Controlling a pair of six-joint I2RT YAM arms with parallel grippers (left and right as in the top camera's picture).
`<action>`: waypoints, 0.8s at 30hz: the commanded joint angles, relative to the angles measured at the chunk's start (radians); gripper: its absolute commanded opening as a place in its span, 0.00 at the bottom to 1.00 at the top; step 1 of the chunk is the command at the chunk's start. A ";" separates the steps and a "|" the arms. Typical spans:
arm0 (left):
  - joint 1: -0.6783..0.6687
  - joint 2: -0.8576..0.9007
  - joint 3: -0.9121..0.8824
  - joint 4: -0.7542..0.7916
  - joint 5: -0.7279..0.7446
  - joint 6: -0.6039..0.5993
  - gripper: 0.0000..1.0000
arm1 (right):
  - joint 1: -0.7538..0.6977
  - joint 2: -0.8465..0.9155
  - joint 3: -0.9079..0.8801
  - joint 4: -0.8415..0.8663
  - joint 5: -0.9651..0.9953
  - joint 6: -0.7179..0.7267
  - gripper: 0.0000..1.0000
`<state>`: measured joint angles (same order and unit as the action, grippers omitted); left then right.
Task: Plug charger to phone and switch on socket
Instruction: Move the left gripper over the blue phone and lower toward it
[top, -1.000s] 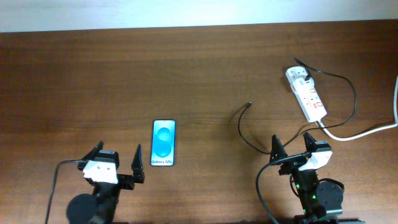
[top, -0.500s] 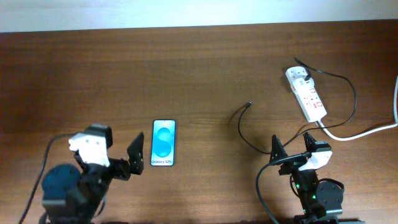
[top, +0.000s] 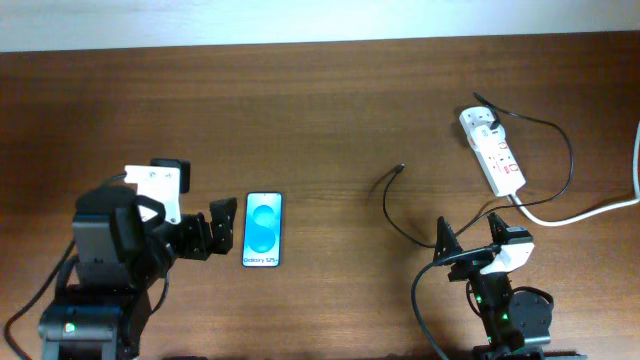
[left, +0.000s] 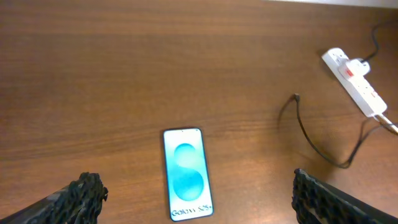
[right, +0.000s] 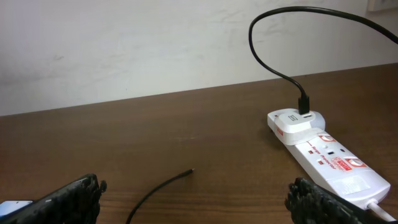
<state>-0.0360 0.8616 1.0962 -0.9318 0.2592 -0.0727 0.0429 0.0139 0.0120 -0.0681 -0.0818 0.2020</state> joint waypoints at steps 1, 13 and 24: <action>0.006 0.003 0.023 -0.004 0.070 -0.010 0.99 | -0.004 -0.008 -0.006 -0.005 0.008 -0.006 0.98; 0.006 0.016 0.023 -0.027 0.066 -0.010 0.99 | -0.004 -0.008 -0.006 -0.005 0.008 -0.006 0.98; 0.006 0.257 0.023 -0.111 0.033 -0.011 0.99 | -0.004 -0.008 -0.006 -0.005 0.008 -0.006 0.98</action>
<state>-0.0360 1.0538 1.0992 -1.0328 0.3058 -0.0731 0.0429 0.0139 0.0120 -0.0685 -0.0822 0.2024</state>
